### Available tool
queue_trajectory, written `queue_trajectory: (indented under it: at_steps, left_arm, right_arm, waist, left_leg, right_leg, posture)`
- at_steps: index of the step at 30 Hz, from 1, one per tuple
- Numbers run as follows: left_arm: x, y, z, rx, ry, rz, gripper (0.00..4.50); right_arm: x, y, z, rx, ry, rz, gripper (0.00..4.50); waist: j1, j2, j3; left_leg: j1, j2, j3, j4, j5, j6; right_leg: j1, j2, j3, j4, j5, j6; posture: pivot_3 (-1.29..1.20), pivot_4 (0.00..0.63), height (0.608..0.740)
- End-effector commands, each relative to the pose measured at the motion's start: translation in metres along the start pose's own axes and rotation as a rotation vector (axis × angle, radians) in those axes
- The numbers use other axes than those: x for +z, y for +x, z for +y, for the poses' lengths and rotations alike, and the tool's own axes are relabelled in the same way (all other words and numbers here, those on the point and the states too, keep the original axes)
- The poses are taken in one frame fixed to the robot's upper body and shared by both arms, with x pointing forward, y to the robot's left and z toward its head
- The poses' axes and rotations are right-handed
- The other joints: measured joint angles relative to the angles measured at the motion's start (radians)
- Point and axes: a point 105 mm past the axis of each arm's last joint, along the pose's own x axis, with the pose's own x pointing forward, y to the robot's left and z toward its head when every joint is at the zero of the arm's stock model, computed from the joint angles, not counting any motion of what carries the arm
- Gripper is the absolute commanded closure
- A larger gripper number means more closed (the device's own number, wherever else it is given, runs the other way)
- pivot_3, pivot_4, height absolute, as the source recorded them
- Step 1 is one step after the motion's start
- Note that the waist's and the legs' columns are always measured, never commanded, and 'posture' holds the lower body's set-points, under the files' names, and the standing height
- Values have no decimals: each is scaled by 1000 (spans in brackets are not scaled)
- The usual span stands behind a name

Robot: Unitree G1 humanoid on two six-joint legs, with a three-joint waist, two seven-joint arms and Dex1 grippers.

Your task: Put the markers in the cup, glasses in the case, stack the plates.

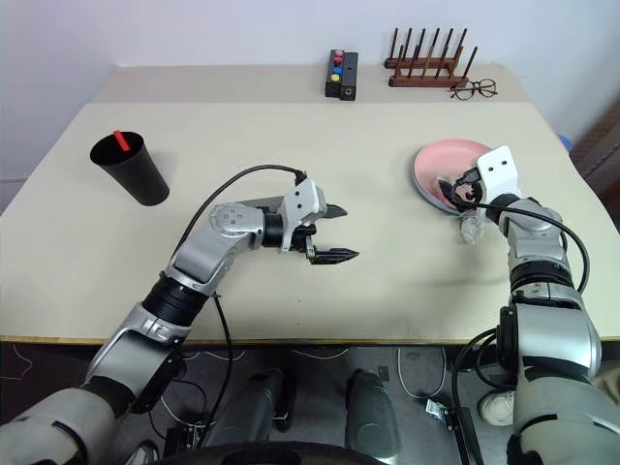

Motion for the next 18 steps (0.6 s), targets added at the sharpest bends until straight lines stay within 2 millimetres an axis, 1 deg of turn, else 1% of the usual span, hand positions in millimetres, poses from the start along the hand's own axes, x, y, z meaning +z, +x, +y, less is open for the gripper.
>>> queue_trajectory:
  at_steps: [1,4,6,9,11,14,18]
  left_arm:
    - [12,-1,1,2,31,-36,0]
    - [12,0,1,-2,32,-36,0]
    - [12,2,1,-8,33,-37,0]
    - [12,4,1,-21,34,-39,0]
    - [12,5,1,-26,37,-38,0]
    - [13,6,1,-32,41,-38,0]
    - [13,6,1,-36,45,-38,0]
  right_arm:
    - [16,-18,-18,21,17,-62,633]
    - [9,-35,-11,134,71,-38,633]
    - [1,-51,-3,209,115,-3,633]
    - [-10,-72,0,242,147,42,633]
    - [-11,-78,-2,221,170,49,633]
    - [-20,-86,0,215,189,92,633]
    - [-25,-86,6,217,204,110,633]
  waist:
    - [3,0,0]
    - [8,0,0]
    - [5,0,0]
    - [5,1,0]
    - [-1,1,-1]
    - [1,1,-1]
    - [6,1,-1]
  left_leg:
    - [0,0,0,0,0,0]
    - [0,0,-1,0,0,0]
    - [0,0,-1,0,0,0]
    - [0,0,0,0,0,0]
    - [0,0,0,0,0,0]
    - [1,1,1,0,0,0]
    - [1,1,1,0,0,0]
  right_leg:
    - [0,0,0,0,0,0]
    - [1,0,0,0,0,0]
    - [1,0,0,-1,0,0]
    - [1,0,0,0,0,0]
    - [1,0,0,0,0,0]
    - [1,0,0,0,-1,-2]
    - [1,0,0,0,-1,-2]
  posture:
    - [0,150,740]
    - [0,150,740]
    - [0,150,740]
    - [0,150,740]
    - [0,150,740]
    - [0,150,740]
    - [0,150,740]
